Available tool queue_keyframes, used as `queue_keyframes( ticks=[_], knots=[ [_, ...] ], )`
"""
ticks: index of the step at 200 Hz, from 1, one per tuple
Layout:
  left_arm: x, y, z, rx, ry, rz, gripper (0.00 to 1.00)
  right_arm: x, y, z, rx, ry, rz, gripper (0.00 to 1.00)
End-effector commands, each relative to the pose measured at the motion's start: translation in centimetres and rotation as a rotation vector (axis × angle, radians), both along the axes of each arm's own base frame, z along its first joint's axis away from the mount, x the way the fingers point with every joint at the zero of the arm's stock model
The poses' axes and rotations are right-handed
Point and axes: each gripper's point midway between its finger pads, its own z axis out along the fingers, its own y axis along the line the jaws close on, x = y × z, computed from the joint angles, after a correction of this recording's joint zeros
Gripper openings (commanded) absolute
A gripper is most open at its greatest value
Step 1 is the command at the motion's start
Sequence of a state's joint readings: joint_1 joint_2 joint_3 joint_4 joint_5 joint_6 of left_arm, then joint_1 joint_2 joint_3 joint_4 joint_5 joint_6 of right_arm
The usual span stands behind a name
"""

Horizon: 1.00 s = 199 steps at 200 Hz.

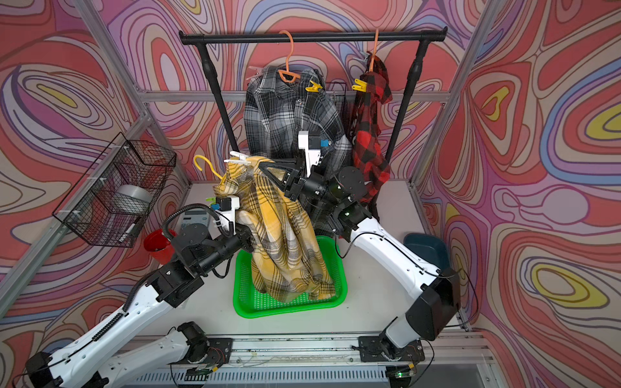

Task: Remove the clothespins securing long-sleeve shirts to the hanger
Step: Place the long-sleeve shirt at the bin.

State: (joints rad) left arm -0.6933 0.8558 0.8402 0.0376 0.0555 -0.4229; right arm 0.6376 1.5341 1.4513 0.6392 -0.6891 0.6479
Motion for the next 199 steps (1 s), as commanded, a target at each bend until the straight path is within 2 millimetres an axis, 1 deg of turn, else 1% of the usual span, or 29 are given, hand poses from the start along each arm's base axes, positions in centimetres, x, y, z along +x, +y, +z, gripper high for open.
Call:
queue_keyframes(
  ticks=[1,20,58,77,87,88,90,100,110,121,133,140,160,163,165,167,185,192,199],
  knots=[
    [-1.2,1.4,1.3,-0.050,-0.070,0.032,0.00,0.5,0.2,-3.4,-0.032,0.018,-0.008,0.00],
    [-1.1,2.7,-2.0,-0.023,-0.021,0.098,0.00,0.3,0.0,-5.8,-0.065,0.053,-0.010,0.00],
    [-0.9,4.3,-7.1,-0.031,0.085,0.183,0.00,-0.9,-0.7,-9.0,-0.131,0.084,-0.016,0.00],
    [-1.0,5.2,-9.1,-0.006,0.128,0.224,0.00,-1.2,-1.1,-10.4,-0.165,0.106,-0.034,0.00],
    [-1.0,5.8,-9.3,-0.007,0.137,0.248,0.00,-1.3,-1.3,-11.1,-0.185,0.117,-0.049,0.00],
    [-1.1,5.8,-10.1,0.007,0.150,0.251,0.00,-1.3,-1.4,-11.1,-0.187,0.117,-0.051,0.00],
    [-1.1,5.9,-10.9,0.018,0.160,0.255,0.00,-1.3,-1.4,-11.3,-0.191,0.119,-0.054,0.00],
    [-1.2,6.6,-11.7,0.030,0.179,0.283,0.07,-1.3,-1.6,-12.0,-0.211,0.126,-0.069,0.00],
    [-1.3,7.3,-12.2,0.037,0.197,0.316,0.19,-1.2,-1.8,-12.5,-0.230,0.131,-0.086,0.00],
    [-1.4,7.9,-12.6,0.040,0.216,0.341,0.34,-1.3,-1.9,-12.9,-0.247,0.132,-0.095,0.00],
    [-1.6,8.5,-12.9,0.046,0.235,0.365,0.58,-1.1,-2.0,-13.2,-0.257,0.136,-0.111,0.00],
    [-1.7,8.9,-13.0,0.049,0.245,0.382,0.67,-1.1,-2.2,-13.1,-0.260,0.131,-0.121,0.00],
    [-2.2,9.9,-13.6,0.076,0.275,0.417,0.80,-0.9,-2.3,-13.0,-0.275,0.118,-0.147,0.00],
    [-2.4,10.2,-14.2,0.095,0.293,0.425,0.81,-0.9,-2.4,-13.0,-0.277,0.114,-0.149,0.00],
    [-2.4,10.4,-13.1,0.078,0.282,0.430,0.82,-0.9,-2.4,-12.9,-0.278,0.114,-0.150,0.00],
    [-2.5,10.5,-12.8,0.073,0.280,0.435,0.83,-0.9,-2.4,-12.9,-0.279,0.112,-0.152,0.00],
    [-2.9,12.2,-12.3,0.054,0.302,0.506,0.88,-0.9,-2.3,-12.6,-0.283,0.100,-0.150,0.00],
    [-3.0,12.4,-11.5,0.034,0.282,0.508,0.88,-0.9,-2.2,-12.5,-0.286,0.097,-0.145,0.00],
    [-3.1,12.3,-10.1,0.016,0.240,0.494,0.86,-0.9,-2.1,-12.3,-0.287,0.093,-0.140,0.00]
  ],
)
